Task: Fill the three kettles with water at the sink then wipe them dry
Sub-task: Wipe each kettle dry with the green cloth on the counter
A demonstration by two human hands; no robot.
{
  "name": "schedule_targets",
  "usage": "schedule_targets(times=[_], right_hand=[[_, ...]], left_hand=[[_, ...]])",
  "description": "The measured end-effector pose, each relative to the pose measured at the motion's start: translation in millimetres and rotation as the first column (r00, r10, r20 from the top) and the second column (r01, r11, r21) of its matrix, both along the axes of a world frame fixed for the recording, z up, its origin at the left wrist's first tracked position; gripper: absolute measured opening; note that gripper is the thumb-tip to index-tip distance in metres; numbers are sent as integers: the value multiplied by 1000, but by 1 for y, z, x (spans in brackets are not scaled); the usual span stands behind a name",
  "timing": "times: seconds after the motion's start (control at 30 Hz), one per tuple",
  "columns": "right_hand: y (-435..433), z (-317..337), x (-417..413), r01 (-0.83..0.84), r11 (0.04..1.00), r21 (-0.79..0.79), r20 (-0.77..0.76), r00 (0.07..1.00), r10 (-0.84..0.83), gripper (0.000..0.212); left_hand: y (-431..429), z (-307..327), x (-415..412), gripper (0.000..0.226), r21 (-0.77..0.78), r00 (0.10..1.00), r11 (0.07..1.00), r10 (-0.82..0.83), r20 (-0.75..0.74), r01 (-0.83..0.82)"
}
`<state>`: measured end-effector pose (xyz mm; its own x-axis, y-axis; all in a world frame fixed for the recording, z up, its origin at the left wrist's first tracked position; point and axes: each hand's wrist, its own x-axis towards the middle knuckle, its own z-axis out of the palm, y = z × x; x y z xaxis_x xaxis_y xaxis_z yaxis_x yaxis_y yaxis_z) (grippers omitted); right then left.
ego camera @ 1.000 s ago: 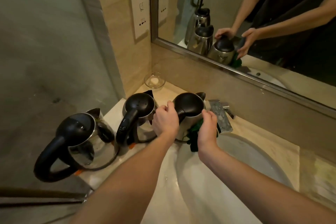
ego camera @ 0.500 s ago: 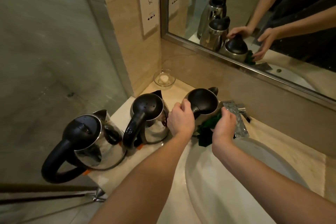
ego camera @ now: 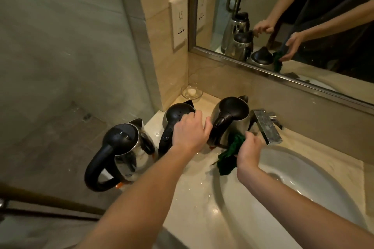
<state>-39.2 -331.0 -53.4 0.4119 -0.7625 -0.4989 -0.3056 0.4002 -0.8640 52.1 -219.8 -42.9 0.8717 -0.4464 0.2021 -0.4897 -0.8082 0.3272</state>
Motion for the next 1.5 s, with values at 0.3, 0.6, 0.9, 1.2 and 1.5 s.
schedule_targets(times=[0.3,0.6,0.9,1.2,1.5], right_hand=[[50,8,-10,-61,997,45,19,998,60,17],[67,5,-14,-91,993,74,29,996,89,12],[67,8,-25,-65,994,82,52,997,61,15],[87,18,-37,-52,989,138,129,991,34,14],[115,25,-42,20,975,222,187,980,-63,14]], left_hand=[[65,-11,5,38,-137,938,944,267,-223,-301],[61,-49,20,57,-361,657,675,245,-712,-643],[64,-49,-7,62,-370,671,679,247,-699,-635],[76,-45,-44,57,-375,666,688,210,-716,-621],[94,-51,-80,81,-423,732,737,141,-667,-527]])
